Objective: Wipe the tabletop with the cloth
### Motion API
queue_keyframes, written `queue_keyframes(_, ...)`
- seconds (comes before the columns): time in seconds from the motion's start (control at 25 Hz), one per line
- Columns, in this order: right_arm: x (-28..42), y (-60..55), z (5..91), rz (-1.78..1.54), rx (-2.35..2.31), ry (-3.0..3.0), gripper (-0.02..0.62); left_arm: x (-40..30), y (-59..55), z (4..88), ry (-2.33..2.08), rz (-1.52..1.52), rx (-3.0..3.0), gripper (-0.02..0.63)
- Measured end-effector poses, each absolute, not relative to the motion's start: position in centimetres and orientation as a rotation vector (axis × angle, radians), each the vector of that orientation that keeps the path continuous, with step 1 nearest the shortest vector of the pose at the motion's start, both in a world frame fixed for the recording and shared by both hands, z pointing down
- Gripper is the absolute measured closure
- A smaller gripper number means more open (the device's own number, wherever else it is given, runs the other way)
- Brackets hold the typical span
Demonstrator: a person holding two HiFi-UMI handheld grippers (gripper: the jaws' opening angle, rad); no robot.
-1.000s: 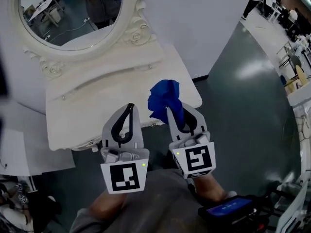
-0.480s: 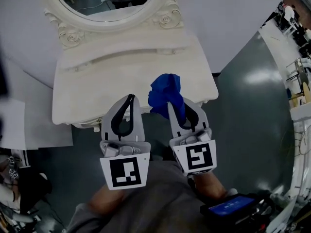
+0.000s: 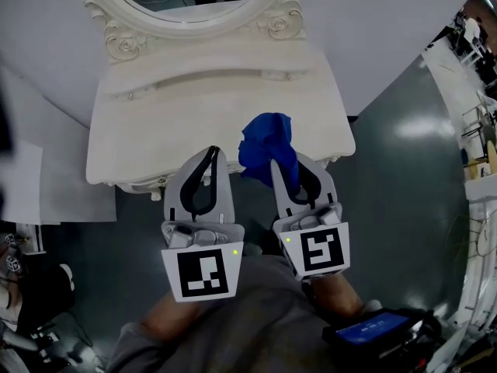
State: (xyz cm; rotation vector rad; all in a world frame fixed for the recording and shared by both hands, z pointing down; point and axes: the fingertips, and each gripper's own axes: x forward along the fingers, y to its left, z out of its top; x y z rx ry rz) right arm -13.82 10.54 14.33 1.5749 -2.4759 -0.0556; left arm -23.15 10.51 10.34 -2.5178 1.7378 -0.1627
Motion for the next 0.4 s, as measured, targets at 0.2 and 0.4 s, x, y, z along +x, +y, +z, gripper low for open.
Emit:
queue_keyframes(0.2,-13.75,10.47,14.4,-0.071,1.572,-2.47,0.537,-22.95,10.41,10.48,1.727,-0.156,-2.521,0.589)
queue_keyframes(0.4,-13.65,10.33,14.38,-0.08,1.577,-2.466,0.537,-22.8,10.22,10.54,1.719,-0.152,-2.527,0.589)
